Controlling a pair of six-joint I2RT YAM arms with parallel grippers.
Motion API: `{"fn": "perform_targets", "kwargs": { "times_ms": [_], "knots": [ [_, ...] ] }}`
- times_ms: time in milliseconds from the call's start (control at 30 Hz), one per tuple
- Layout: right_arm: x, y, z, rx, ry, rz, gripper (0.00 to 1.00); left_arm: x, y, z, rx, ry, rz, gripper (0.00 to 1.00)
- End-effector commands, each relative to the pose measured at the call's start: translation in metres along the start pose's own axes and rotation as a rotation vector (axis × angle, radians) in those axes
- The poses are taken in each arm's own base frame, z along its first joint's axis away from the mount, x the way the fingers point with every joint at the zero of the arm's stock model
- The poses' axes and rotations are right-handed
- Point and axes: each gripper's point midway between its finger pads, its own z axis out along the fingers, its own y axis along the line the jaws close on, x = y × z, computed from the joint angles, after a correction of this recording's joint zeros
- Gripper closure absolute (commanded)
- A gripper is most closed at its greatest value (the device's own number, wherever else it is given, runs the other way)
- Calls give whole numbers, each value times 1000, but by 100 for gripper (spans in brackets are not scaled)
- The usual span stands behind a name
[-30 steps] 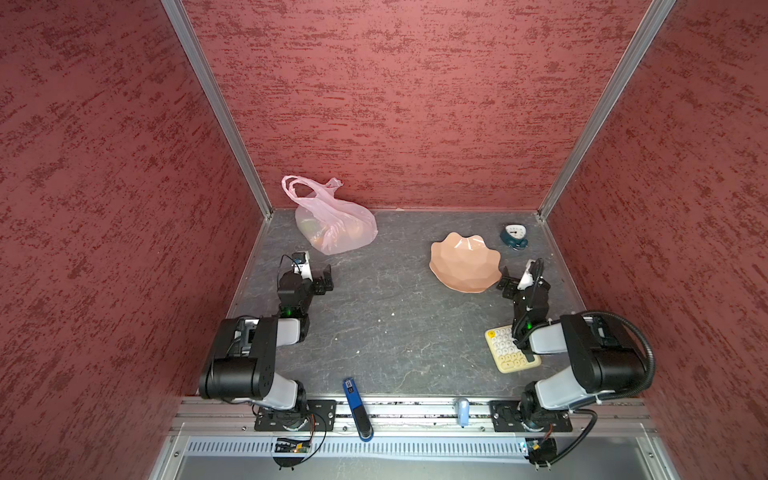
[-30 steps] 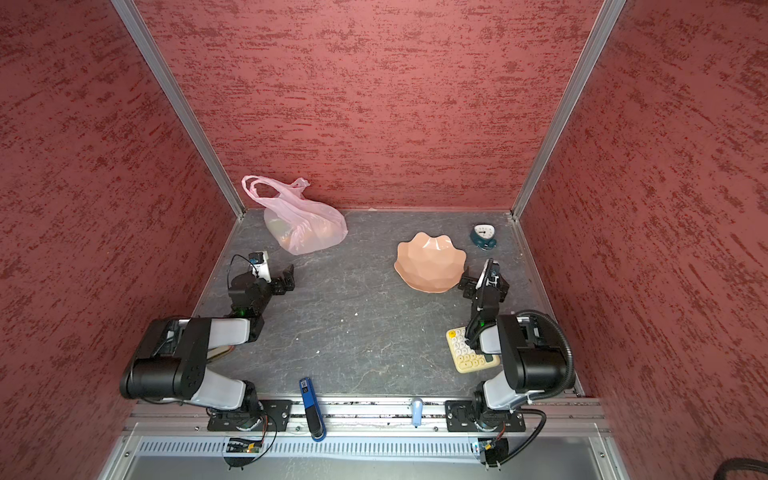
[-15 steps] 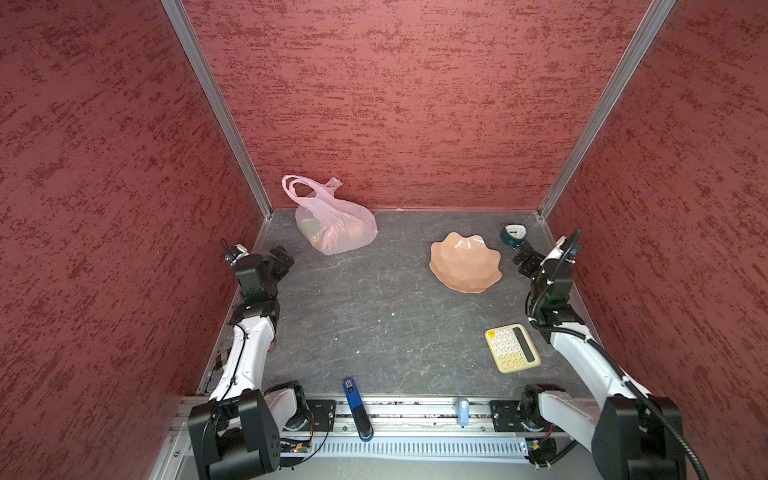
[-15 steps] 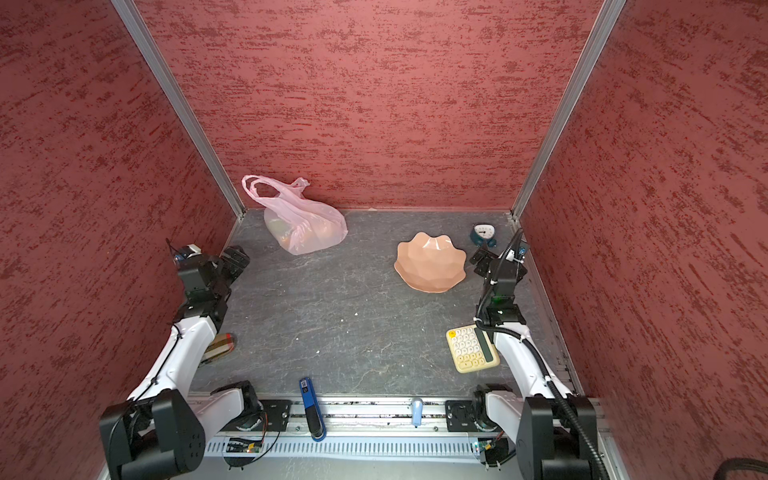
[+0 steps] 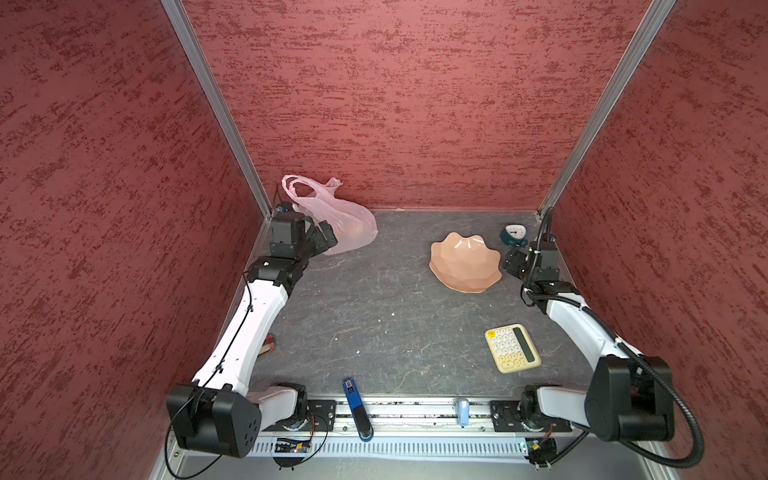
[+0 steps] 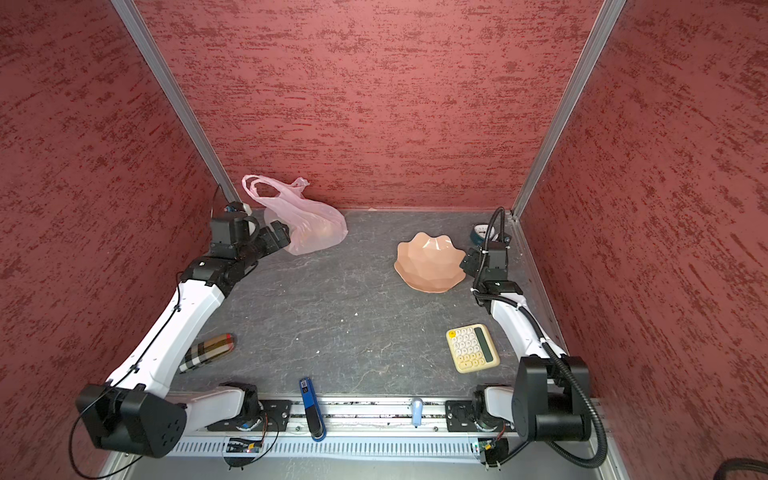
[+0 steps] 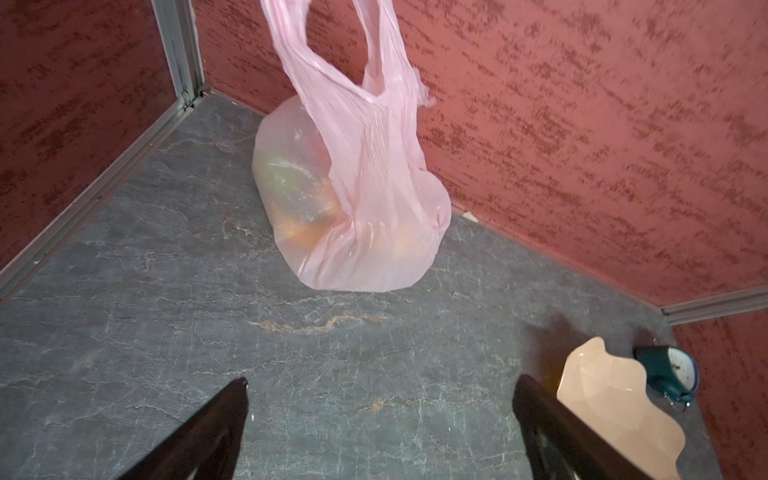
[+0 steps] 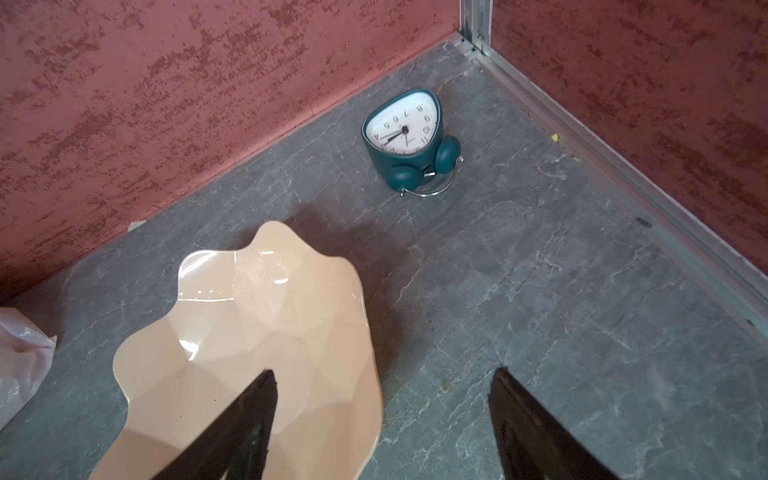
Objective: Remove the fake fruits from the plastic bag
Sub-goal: 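Reach the left gripper toward the pink bag while the right nears the bowl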
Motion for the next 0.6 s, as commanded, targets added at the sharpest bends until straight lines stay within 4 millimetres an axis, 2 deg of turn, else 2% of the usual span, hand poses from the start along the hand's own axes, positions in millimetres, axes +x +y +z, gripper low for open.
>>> {"fn": "perform_targets", "kwargs": {
  "times_ms": [0, 167, 333, 400, 433, 567],
  "knots": [
    [16, 5, 7, -35, 82, 21, 24, 23, -11, 0, 16, 101, 78, 1],
    [37, 12, 22, -90, 150, 47, 29, 30, -48, -7, 67, 93, 242, 1],
    [55, 18, 34, -142, 197, 97, 33, 57, -78, -13, 226, 78, 291, 1],
    [56, 20, 35, -159, 199, 112, 34, 61, -86, -22, 231, 39, 347, 1],
    [63, 19, 40, -156, 222, 118, 35, 60, -90, -27, 238, 17, 373, 1],
    [71, 18, 46, -151, 246, 133, 37, 56, -92, -42, 248, -42, 399, 1]
  ]
}}
